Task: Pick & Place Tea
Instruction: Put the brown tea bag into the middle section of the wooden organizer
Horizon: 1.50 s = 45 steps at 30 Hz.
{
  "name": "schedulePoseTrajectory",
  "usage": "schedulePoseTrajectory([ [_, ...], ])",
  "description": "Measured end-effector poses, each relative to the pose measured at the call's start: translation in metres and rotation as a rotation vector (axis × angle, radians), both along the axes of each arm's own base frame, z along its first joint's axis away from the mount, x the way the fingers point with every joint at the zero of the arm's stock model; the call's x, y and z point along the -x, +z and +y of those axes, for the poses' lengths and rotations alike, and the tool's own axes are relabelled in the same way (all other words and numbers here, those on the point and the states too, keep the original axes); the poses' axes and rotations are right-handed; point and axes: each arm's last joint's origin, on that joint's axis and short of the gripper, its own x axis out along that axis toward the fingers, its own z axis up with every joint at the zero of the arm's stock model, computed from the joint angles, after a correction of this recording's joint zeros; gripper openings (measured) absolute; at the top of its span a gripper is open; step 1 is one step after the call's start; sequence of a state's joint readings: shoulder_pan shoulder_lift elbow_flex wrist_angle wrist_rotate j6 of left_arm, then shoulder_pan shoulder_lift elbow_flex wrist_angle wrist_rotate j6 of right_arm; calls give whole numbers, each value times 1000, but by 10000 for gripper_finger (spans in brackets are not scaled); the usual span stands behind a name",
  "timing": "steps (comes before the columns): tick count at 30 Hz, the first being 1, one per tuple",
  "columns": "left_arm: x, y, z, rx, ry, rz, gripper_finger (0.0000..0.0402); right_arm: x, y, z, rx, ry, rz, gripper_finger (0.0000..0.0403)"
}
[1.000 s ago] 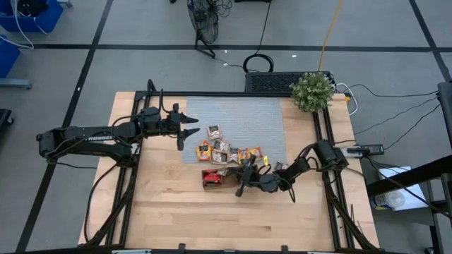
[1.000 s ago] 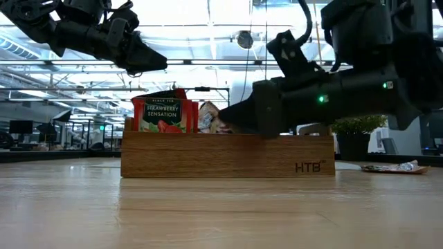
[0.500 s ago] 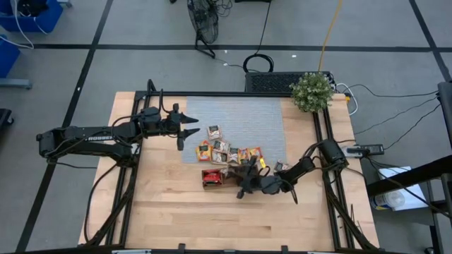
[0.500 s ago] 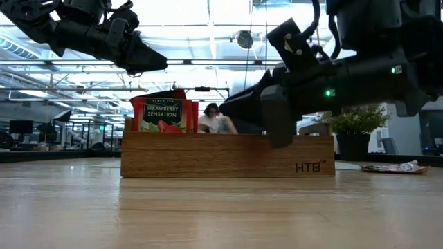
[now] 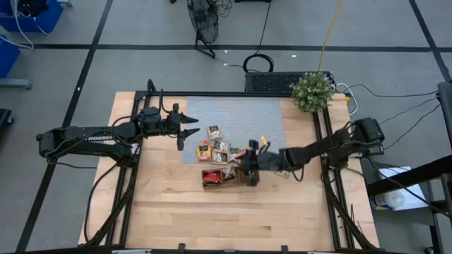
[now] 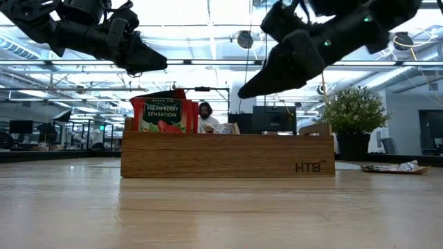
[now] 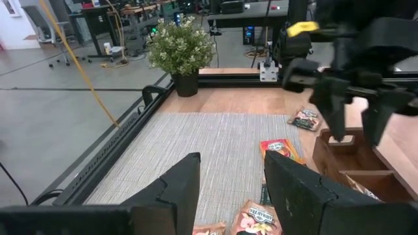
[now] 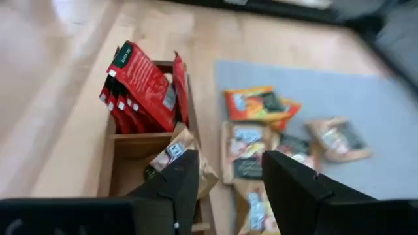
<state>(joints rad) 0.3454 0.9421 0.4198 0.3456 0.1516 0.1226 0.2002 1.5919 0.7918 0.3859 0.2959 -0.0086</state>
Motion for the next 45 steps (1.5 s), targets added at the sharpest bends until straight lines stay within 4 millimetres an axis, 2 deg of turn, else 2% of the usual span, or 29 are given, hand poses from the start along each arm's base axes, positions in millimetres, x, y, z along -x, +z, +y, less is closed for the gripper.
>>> schedulePoseTrajectory([
  [5, 0, 0, 0, 0, 0, 0, 175, -4, -6, -24, -183, 54, 48, 155],
  [9, 0, 0, 0, 0, 0, 0, 175, -12, -19, -28, -274, 116, 45, 157],
  [18, 0, 0, 0, 0, 0, 1, 175, -19, -39, -33, -290, 124, 63, 157],
  [29, 0, 0, 0, 0, 0, 0, 175, -18, -41, -33, -280, 123, 86, 153],
  [39, 0, 0, 0, 0, 0, 1, 175, -19, -43, -31, -299, 154, 81, 125],
  [42, 0, 0, 0, 0, 0, 1, 175, -19, -43, -31, -313, 174, 82, 99],
  [45, 0, 0, 0, 0, 0, 1, 175, -19, -43, -30, -307, 177, 85, 54],
])
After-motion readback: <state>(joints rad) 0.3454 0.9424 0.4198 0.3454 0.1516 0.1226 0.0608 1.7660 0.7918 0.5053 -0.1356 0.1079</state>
